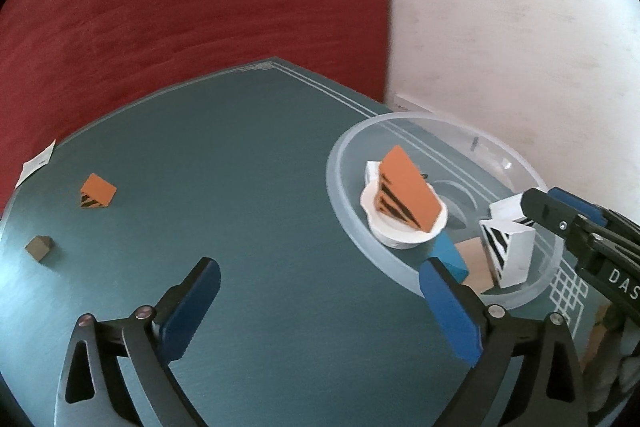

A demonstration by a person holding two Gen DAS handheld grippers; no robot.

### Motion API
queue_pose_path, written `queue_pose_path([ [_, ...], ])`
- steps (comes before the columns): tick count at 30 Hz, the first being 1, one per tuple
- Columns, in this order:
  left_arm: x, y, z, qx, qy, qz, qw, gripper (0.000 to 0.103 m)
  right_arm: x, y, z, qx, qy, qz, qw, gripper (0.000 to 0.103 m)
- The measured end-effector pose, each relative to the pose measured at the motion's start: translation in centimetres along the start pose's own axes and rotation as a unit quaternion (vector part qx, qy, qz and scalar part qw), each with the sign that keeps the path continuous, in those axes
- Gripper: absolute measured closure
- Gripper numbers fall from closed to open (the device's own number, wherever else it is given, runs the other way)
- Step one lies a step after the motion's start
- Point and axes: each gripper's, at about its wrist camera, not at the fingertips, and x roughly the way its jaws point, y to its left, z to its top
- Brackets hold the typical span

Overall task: Organize rigid objects
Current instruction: 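Withdraw both open tools from the bin back over the table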

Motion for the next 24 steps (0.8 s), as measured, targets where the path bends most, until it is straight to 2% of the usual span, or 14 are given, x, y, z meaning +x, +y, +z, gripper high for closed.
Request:
queue_pose_path([
  [17,2.8,2.0,2.4,-0.051,0.009,0.054,0.9972,0.001,-0.1,0.7,-0.6,-0.021,-0.001,-0.001,1.000,0.054],
  [24,4.3,2.3,3.1,-0.065,0.013,0.091,0.9937,0.001,-0.5,1.5,-1.0,-0.037,-0.004,-0.002,0.999,0.051],
])
